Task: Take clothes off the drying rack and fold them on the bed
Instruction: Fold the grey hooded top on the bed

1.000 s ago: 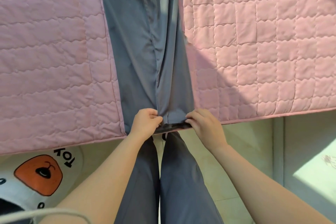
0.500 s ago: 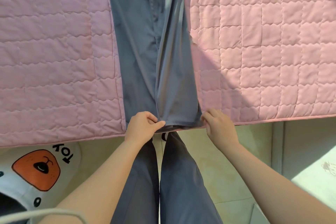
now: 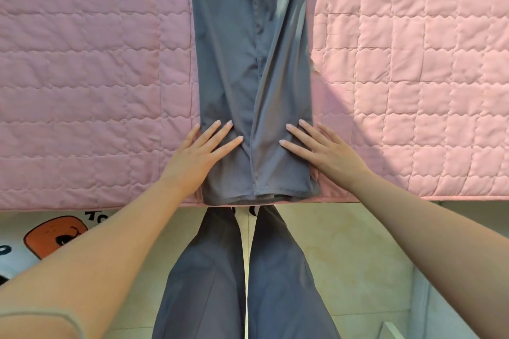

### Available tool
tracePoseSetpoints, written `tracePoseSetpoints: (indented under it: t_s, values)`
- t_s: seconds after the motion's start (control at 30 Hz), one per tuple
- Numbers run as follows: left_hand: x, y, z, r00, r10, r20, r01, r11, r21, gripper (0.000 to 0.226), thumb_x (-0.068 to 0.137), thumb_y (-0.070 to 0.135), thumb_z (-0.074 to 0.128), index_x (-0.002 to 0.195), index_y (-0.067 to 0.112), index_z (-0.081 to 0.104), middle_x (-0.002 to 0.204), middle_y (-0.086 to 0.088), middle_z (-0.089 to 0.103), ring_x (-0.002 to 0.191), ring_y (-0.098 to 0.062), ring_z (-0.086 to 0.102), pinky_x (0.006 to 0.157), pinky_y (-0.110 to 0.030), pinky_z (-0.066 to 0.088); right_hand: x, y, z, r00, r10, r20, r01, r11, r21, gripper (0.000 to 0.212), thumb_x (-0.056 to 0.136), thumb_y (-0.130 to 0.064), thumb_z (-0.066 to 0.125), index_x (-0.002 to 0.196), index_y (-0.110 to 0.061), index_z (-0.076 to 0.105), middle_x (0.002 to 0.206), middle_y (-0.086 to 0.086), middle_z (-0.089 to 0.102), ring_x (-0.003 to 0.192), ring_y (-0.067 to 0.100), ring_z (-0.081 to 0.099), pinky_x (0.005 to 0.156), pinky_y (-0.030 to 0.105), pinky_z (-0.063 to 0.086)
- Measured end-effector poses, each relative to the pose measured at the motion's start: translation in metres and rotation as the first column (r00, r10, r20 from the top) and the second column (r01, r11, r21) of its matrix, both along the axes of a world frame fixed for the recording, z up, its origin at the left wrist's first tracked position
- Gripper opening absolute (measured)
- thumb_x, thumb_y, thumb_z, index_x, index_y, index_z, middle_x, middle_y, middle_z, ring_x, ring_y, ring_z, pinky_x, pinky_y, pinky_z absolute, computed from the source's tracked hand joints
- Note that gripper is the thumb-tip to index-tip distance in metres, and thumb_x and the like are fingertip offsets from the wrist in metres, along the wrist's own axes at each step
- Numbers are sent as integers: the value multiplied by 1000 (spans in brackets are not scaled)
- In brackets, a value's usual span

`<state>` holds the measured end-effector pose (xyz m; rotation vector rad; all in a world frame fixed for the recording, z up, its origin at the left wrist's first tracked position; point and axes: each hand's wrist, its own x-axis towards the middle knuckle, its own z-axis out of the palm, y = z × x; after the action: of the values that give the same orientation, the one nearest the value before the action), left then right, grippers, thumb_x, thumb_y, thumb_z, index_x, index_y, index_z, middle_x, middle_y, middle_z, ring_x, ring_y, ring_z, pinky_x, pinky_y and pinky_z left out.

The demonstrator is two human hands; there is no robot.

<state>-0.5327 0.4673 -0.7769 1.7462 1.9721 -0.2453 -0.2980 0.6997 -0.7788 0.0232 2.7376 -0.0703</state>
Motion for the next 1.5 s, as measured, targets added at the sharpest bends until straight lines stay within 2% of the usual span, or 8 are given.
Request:
tracePoseSetpoints:
  t_s: [0.3,0.43,0.63,0.73,0.97,1.2,1.4,1.5]
  values:
    - [-5,8,2,980,133,145,-131,991,-23,101,76,-12,45,150,44,5,162,8,0,149,-15,0,121,-41,4,-13,-1,-2,986,-167,1,166,974,-152,63,80,-20,34,141,-29,47,152,-2,39,138,21,39,106,39,29]
    - [-10,20,9,869,345,354,-357,934,-34,92,71,-16,43,142,42,39,157,13,24,146,-10,18,118,-34,9,-36,-11,4,788,-614,-48,526,711,-467,41,78,-17,39,104,-16,70,121,0,66,115,24,57,95,46,42]
    - [-56,67,46,243,798,551,-731,524,-438,25,102,15,38,122,17,54,117,-1,57,110,-15,50,84,-11,41,-90,27,34,384,-826,414,709,-24,-705,21,96,-5,50,86,-13,68,76,-9,67,67,-7,56,66,15,45]
    - [-97,100,38,-175,844,507,-728,236,-644,46,97,59,34,119,24,54,120,-2,64,104,-17,62,90,-30,50,-116,61,30,153,-771,618,667,-381,-640,21,99,-33,51,91,-20,66,87,-5,68,79,8,62,73,24,49]
    - [-108,118,22,-89,842,532,-769,281,-574,23,91,42,62,93,20,68,80,15,71,66,4,65,57,-9,48,-136,78,19,57,-798,599,751,-361,-553,66,73,-69,65,85,-4,68,91,8,73,77,13,60,73,27,49]
    - [-115,138,18,-548,548,632,-725,66,-686,29,96,15,57,124,10,59,107,-1,71,93,-14,68,74,-24,58,-168,88,21,46,-612,790,411,-709,-573,38,87,-18,67,123,-8,61,113,7,71,102,19,68,82,29,54]
    - [-136,159,37,-568,399,720,-676,273,-684,19,101,18,45,115,19,57,107,1,70,91,-10,68,78,-25,57,-180,109,33,199,-533,823,204,-798,-567,21,91,-20,56,109,-19,67,107,1,72,102,13,67,91,28,54]
    - [-146,162,18,-431,560,707,-806,114,-581,18,100,13,49,116,15,57,114,-5,67,85,-11,67,79,-29,57,-178,114,13,27,-687,726,428,-648,-630,29,97,-21,54,122,-8,60,100,0,72,93,14,68,84,30,56]
